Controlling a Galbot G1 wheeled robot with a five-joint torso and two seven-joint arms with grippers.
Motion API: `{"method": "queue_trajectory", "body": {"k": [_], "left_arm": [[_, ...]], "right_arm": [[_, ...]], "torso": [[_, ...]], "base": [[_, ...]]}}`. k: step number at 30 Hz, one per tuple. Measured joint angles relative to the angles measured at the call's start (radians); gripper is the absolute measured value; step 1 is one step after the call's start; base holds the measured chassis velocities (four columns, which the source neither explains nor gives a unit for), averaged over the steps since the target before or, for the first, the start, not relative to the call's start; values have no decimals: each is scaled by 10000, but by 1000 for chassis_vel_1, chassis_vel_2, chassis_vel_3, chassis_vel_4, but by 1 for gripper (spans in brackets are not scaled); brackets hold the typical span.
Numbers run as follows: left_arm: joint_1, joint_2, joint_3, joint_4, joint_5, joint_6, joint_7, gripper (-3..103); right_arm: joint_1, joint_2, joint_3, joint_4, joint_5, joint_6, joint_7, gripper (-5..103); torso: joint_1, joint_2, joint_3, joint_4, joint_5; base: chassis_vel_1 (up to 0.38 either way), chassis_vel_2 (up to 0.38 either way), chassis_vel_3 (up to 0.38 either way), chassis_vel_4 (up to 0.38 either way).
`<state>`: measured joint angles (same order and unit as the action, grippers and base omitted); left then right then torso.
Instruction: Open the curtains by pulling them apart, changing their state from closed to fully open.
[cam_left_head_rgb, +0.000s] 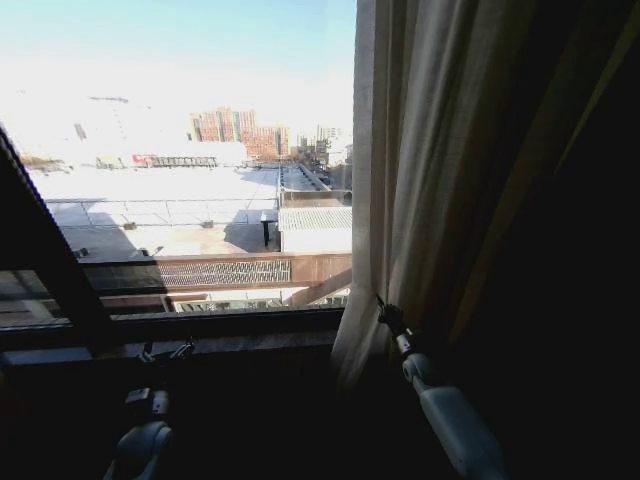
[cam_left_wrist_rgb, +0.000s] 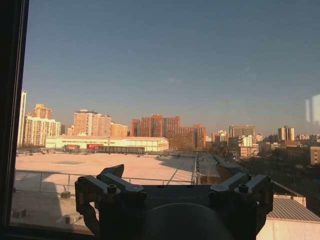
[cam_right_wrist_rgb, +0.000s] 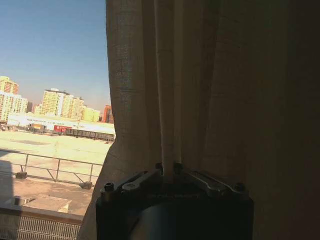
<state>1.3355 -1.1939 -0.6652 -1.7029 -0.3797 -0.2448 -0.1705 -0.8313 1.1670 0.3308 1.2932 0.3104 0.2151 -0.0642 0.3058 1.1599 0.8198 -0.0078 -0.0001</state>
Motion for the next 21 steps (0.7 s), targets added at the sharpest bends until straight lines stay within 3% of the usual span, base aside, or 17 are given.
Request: {"method": "queue_trajectory", "body": {"k": [11,12,21], "left_arm": [[0,0,1,0,0,1,2,100],[0,0,1,0,0,0,4,100],[-1,-1,2,-1,0,1,16,100]], "right_arm": [[-45,-34,38,29,107,201,-3,0],[-78,-34,64,33,40,293,-77,0],[-360,-52,110,199,-188,372,-130,0]], "torso": [[1,0,1,-2,-6],[0,0,0,0,8],[0,0,0,0,4]], "base": [[-359,-354,343,354],[-316,-198,294,245],[-87,-102,102,77]]}}
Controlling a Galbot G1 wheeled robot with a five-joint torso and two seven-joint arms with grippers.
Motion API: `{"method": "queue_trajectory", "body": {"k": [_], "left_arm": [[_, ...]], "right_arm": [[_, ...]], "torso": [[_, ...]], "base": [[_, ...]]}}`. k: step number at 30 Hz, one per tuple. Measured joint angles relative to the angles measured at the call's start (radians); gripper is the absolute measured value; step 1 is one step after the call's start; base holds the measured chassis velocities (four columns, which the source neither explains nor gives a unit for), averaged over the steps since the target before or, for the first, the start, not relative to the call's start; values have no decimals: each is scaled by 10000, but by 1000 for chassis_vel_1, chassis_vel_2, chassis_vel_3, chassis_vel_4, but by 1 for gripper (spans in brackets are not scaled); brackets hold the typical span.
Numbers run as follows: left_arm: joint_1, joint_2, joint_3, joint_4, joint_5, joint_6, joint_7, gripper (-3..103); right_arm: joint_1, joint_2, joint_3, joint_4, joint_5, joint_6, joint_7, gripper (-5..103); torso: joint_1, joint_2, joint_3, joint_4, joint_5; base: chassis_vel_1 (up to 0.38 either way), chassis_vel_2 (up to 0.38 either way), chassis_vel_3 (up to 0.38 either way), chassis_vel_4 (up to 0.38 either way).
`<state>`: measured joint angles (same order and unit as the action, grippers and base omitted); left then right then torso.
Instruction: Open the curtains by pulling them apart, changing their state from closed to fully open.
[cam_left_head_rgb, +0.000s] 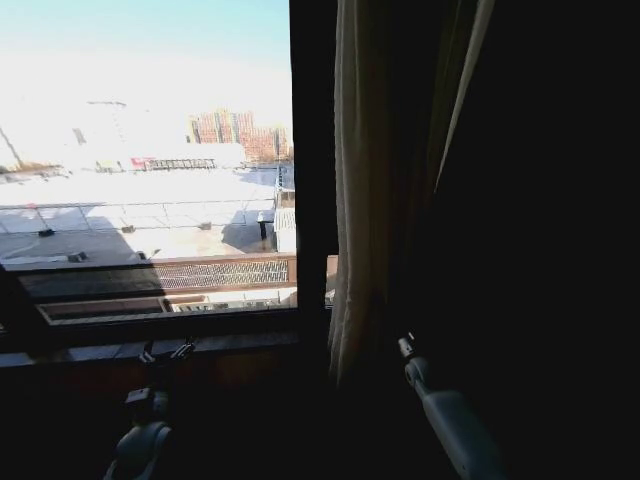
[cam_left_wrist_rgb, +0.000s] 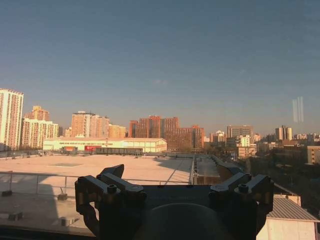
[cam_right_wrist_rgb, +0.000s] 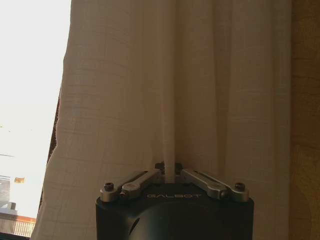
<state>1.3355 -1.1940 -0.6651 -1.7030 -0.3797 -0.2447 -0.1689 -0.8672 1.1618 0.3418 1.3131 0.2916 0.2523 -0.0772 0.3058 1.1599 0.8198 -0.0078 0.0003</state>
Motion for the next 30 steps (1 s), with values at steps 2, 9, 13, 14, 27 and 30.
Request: {"method": "queue_trajectory", "body": {"k": [2,9,13,14,27,30], "left_arm": [[0,1,-1,1,0,0,-2,100],[0,1,-7,1,0,0,-16,100],[0,1,-5,1,0,0,-14,100],[0,1,-3,1,-1,0,-13,100],[0,0,-1,1,0,0,-14,100],[0,1,-1,1,-1,0,-14,100]], "right_arm": [[-47,-5,8,26,-34,-1,5,0],[-84,-61,75,29,-408,-341,651,0],[42,-103,227,-139,-525,-801,1521,0],[134,-142,385,-272,-581,-951,1877,0],[223,-676,1671,-593,-645,-1705,3016,0],[126,-732,1799,-553,-697,-1780,3123,0]], "torso": [[1,1,0,6,-14],[1,1,0,1,-4],[0,0,0,0,0],[0,1,0,0,-2],[0,1,1,0,-1],[0,1,0,-1,-2]], "base": [[0,0,0,0],[37,33,-28,-26],[0,0,0,0],[0,0,0,0],[0,0,0,0],[0,0,0,0]]}}
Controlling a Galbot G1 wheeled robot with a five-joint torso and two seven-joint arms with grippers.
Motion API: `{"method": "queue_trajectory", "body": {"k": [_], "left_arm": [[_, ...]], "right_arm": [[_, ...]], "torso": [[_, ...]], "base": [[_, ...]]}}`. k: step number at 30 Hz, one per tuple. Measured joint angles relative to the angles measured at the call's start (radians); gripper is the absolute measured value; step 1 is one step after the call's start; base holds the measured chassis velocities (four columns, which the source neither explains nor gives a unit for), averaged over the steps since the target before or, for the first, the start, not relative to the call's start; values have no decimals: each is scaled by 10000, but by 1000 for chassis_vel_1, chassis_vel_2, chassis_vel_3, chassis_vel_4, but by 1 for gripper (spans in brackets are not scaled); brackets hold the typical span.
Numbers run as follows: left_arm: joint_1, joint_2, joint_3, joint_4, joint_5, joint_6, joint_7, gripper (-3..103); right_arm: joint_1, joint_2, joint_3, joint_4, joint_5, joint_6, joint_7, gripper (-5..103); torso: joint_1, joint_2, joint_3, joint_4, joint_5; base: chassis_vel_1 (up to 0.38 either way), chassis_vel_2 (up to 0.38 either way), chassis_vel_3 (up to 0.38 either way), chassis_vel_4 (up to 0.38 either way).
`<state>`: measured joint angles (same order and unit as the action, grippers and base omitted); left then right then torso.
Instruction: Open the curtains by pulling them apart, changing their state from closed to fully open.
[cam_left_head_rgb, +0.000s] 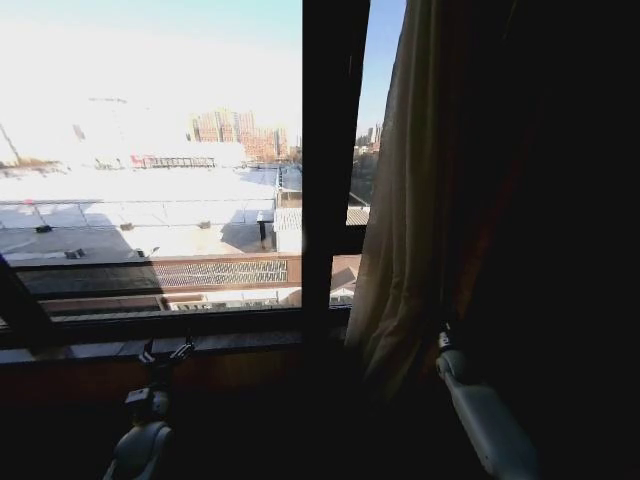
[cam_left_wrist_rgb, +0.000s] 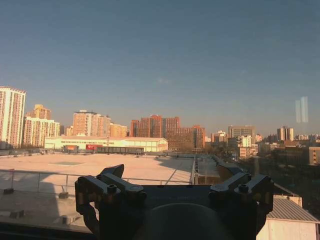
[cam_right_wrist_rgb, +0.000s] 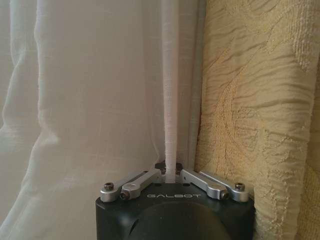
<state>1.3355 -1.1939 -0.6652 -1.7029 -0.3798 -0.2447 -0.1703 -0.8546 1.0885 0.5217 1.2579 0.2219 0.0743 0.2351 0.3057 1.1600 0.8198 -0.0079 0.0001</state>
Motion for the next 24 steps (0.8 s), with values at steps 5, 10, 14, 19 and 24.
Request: {"method": "queue_trajectory", "body": {"k": [5,10,14,19,24], "left_arm": [[0,0,0,0,0,0,-1,100],[0,0,0,0,0,0,-1,100],[1,0,0,0,1,1,-2,100],[0,0,0,0,1,0,-1,100],[0,0,0,0,1,0,-1,100]], "right_arm": [[-219,27,0,239,-25,-13,10,0],[-632,115,-222,811,203,47,-553,0],[-1060,142,-395,1382,684,284,-1613,9],[-1628,132,-697,2224,964,540,-2353,25],[-2293,128,-958,3180,953,400,-2204,47]], "torso": [[0,0,0,1,0],[0,0,0,0,0],[1,0,1,2,0],[0,0,0,2,-2],[0,0,0,3,-3]], "base": [[0,0,0,0],[0,0,0,0],[0,0,0,0],[0,0,0,0],[0,0,0,0]]}}
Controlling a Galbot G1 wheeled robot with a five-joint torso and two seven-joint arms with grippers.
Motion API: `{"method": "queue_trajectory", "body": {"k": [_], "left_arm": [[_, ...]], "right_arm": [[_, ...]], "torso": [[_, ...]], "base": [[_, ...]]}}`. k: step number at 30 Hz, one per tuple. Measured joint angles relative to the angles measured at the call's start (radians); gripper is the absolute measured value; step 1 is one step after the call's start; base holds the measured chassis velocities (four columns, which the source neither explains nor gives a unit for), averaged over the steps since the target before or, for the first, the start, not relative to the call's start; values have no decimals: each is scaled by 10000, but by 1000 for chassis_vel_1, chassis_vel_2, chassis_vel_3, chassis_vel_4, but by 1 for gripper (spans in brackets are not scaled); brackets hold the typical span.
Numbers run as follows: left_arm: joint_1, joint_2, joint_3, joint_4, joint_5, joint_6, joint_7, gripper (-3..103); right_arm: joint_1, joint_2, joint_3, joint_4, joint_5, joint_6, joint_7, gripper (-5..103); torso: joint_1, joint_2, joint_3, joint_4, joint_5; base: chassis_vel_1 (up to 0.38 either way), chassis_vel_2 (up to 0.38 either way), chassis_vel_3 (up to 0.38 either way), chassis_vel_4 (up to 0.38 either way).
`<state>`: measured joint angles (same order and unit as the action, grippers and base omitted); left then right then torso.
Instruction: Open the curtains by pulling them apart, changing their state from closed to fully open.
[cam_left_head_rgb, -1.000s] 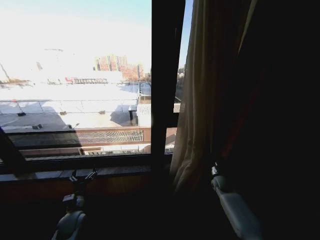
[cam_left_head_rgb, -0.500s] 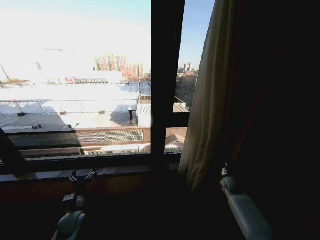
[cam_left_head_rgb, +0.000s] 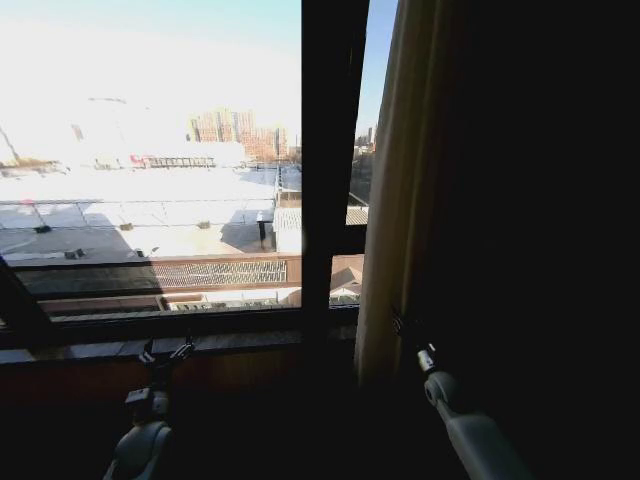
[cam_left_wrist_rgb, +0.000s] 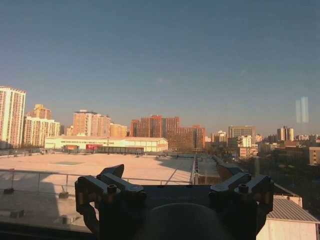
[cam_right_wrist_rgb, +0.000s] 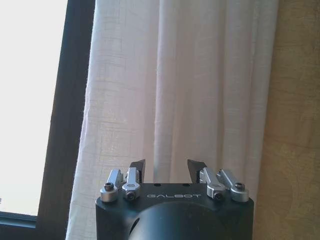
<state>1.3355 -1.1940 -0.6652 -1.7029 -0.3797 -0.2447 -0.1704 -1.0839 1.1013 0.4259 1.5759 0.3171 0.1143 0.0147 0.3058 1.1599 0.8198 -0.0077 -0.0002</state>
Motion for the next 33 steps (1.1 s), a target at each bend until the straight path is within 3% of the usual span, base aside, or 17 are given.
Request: {"method": "queue_trajectory", "body": {"k": [4,5,6,9,11,13,15,33], "left_arm": [[0,0,0,0,0,0,0,100],[0,0,0,0,0,0,0,100],[0,0,0,0,0,0,0,100],[0,0,0,0,0,0,0,100],[0,1,0,0,0,0,0,100],[0,0,0,0,0,0,0,100],[0,0,0,0,0,0,0,100],[0,0,0,0,0,0,0,100]], "right_arm": [[-260,-30,7,276,-128,-38,31,58],[-426,-63,57,458,-182,-61,89,69],[-426,-63,57,458,-182,-61,89,69],[-708,-126,168,734,-330,-65,120,85],[-756,-131,178,782,-338,-67,120,85],[-956,-132,193,995,-366,-68,100,95],[-1008,-117,200,1085,-370,-68,95,99],[-1044,-69,217,1235,-365,-140,78,100]], "torso": [[0,0,0,-1,1],[0,0,0,-1,1],[0,0,0,-1,1],[0,0,0,-1,1],[0,0,0,-1,1],[0,0,0,-1,1],[0,0,0,-1,2],[0,0,1,-1,1]], "base": [[0,0,0,0],[0,0,0,0],[0,0,0,0],[0,0,0,0],[0,0,0,0],[0,0,0,0],[0,0,0,0],[0,0,0,0]]}}
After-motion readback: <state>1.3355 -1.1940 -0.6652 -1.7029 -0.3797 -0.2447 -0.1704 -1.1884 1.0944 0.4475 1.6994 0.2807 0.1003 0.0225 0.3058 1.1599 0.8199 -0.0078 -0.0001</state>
